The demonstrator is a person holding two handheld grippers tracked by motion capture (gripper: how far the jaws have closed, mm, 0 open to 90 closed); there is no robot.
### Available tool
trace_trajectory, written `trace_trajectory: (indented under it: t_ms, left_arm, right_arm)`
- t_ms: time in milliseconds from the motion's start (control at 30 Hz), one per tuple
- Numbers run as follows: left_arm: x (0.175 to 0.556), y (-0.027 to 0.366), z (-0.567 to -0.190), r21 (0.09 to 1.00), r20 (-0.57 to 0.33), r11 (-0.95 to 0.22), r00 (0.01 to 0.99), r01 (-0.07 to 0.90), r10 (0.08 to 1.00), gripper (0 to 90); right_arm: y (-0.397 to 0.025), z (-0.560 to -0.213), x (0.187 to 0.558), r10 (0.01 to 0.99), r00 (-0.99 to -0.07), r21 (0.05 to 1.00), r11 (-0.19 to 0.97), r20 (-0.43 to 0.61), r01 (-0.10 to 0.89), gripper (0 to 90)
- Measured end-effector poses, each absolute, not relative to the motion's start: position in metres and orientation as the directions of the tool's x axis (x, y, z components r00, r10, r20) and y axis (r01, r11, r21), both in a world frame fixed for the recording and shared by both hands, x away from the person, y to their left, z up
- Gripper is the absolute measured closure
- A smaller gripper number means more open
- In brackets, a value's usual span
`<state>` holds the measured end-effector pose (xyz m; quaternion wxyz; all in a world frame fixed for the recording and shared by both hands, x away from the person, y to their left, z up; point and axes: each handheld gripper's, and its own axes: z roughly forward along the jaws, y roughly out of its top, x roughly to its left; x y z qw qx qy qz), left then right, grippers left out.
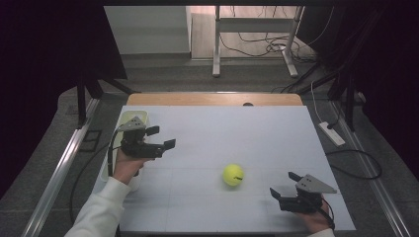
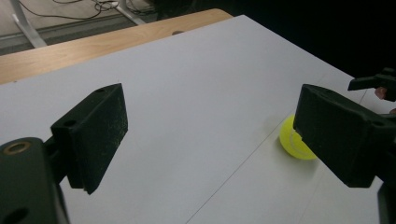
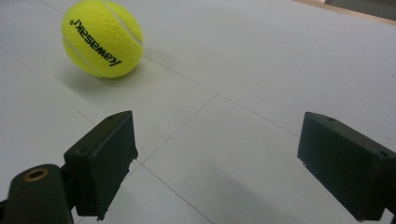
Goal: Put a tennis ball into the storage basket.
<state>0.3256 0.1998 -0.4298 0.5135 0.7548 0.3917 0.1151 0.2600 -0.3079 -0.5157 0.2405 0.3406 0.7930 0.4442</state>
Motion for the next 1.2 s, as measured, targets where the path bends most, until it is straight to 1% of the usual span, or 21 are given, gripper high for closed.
trace_trajectory:
  t_ms: [933, 1067, 1200]
  left_arm:
    - [0.328, 0.156, -0.437, 0.858, -0.230, -0.216, 0.724, 0.467, 0.650, 11.2]
    - [0.327, 0.147, -0.439, 0.852, -0.217, -0.243, 0.735, 0.463, 0.642, 11.2]
    - [0.328, 0.138, -0.442, 0.847, -0.225, -0.250, 0.743, 0.468, 0.630, 11.2]
  right_arm:
    - [-0.308, -0.516, 0.260, 0.760, -0.644, 0.868, 0.374, -0.085, 0.326, 11.2]
    - [-0.308, -0.516, 0.260, 0.760, -0.644, 0.868, 0.374, -0.086, 0.326, 11.2]
    - [-0.308, -0.516, 0.260, 0.761, -0.643, 0.868, 0.374, -0.086, 0.326, 11.2]
